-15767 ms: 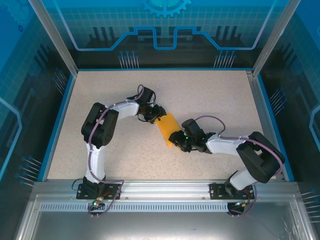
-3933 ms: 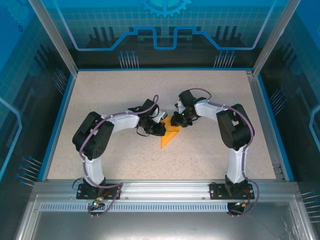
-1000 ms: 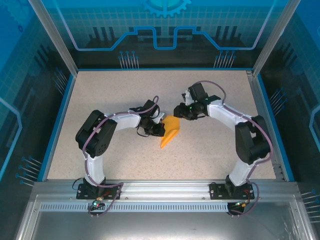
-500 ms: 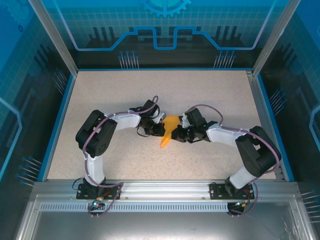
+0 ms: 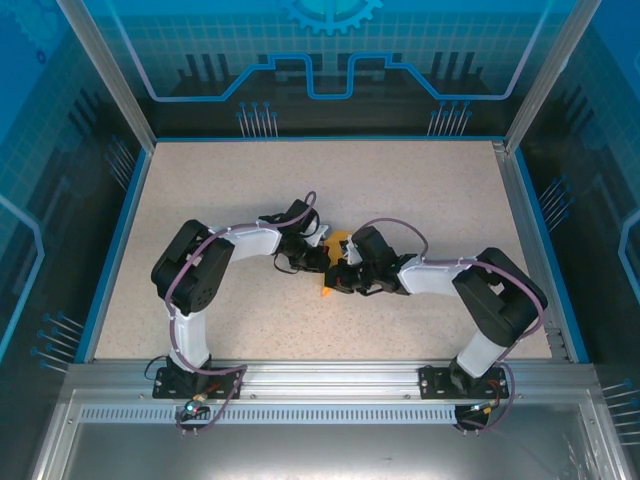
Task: Fold a paper plane with a square sheet of paper (pick it up from the middle)
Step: Third fold the triangle at the center of the table.
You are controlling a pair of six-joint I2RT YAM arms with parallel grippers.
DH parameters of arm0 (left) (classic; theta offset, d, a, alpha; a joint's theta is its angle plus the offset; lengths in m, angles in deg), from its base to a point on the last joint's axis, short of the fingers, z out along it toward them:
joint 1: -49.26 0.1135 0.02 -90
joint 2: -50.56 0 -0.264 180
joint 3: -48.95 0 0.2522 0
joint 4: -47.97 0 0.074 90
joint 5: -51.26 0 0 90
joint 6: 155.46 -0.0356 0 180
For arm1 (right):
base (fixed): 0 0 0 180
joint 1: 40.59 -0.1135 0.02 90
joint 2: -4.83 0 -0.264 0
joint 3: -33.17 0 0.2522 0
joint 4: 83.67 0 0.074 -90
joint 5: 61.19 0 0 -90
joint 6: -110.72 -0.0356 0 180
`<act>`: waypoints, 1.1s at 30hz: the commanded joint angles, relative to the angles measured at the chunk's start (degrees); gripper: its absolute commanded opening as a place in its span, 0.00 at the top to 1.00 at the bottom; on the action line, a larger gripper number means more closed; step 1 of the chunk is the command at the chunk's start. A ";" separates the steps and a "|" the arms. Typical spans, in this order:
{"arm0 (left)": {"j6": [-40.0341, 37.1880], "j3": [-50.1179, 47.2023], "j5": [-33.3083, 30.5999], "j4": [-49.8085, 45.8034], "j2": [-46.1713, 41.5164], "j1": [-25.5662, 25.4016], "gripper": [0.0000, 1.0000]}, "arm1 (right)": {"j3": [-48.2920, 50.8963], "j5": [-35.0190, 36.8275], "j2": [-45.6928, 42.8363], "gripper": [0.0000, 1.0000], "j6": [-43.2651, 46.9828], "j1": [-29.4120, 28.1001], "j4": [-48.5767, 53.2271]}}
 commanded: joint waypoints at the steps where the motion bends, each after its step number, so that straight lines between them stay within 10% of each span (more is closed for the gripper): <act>1: 0.11 -0.59 0.68 -0.52 1.96 0.30 0.95 | 0.90 1.12 1.24 0.94 -1.08 -1.13 -1.65; 33: -0.41 -0.54 1.11 -1.13 2.22 0.25 0.95 | 2.34 1.13 5.95 0.93 -2.89 -1.76 -7.38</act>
